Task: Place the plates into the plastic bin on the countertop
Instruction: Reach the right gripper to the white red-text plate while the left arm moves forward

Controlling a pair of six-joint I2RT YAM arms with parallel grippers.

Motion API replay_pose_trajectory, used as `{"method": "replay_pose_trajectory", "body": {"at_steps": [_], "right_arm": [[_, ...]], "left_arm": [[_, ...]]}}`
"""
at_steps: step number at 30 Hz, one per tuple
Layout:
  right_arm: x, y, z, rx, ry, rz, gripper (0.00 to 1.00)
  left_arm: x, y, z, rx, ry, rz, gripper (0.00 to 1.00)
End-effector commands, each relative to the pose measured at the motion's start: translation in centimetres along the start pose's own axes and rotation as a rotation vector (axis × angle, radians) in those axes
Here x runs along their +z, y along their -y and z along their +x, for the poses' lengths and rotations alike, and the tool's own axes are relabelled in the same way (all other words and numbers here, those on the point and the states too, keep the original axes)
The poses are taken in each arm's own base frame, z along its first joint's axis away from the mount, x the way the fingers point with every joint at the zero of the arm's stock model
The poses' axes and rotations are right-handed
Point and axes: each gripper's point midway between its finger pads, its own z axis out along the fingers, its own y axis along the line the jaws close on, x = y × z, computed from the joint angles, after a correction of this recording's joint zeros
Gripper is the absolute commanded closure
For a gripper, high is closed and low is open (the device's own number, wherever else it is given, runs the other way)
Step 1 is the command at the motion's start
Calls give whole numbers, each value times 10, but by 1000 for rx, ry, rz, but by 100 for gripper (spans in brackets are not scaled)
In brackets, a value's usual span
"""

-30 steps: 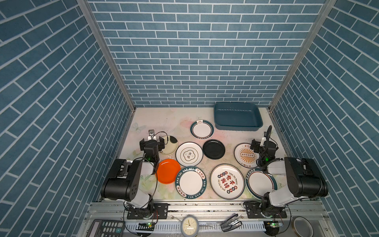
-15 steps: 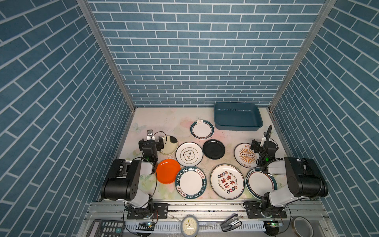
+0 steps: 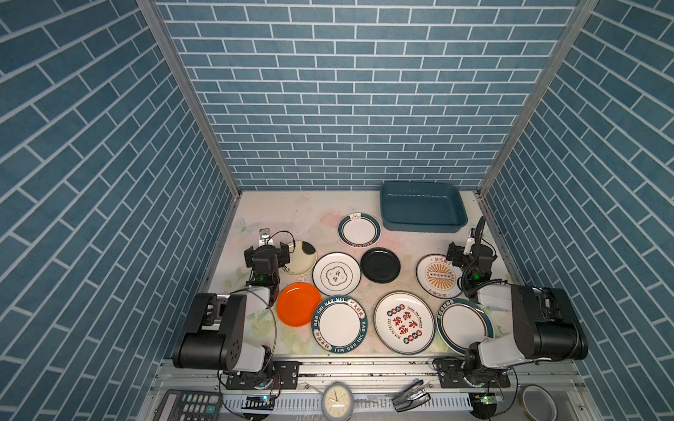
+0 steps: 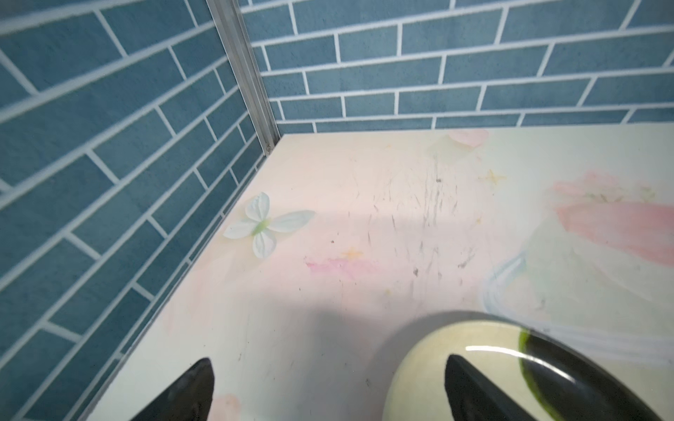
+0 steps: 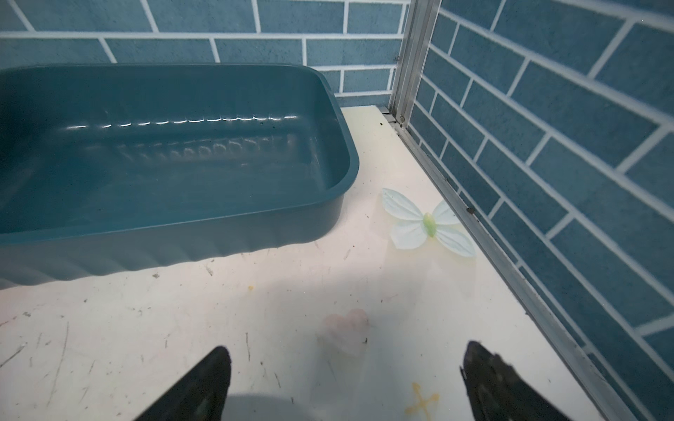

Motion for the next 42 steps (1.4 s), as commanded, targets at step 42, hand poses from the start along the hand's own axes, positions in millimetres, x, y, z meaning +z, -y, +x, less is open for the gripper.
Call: {"method": "replay_pose_trajectory", "body": {"at_steps": [42], "right_arm": [[-217,-89,68,360,-881,-382,17]], "left_arm": [[-134,116,-58,-99,-220,439,0]]}}
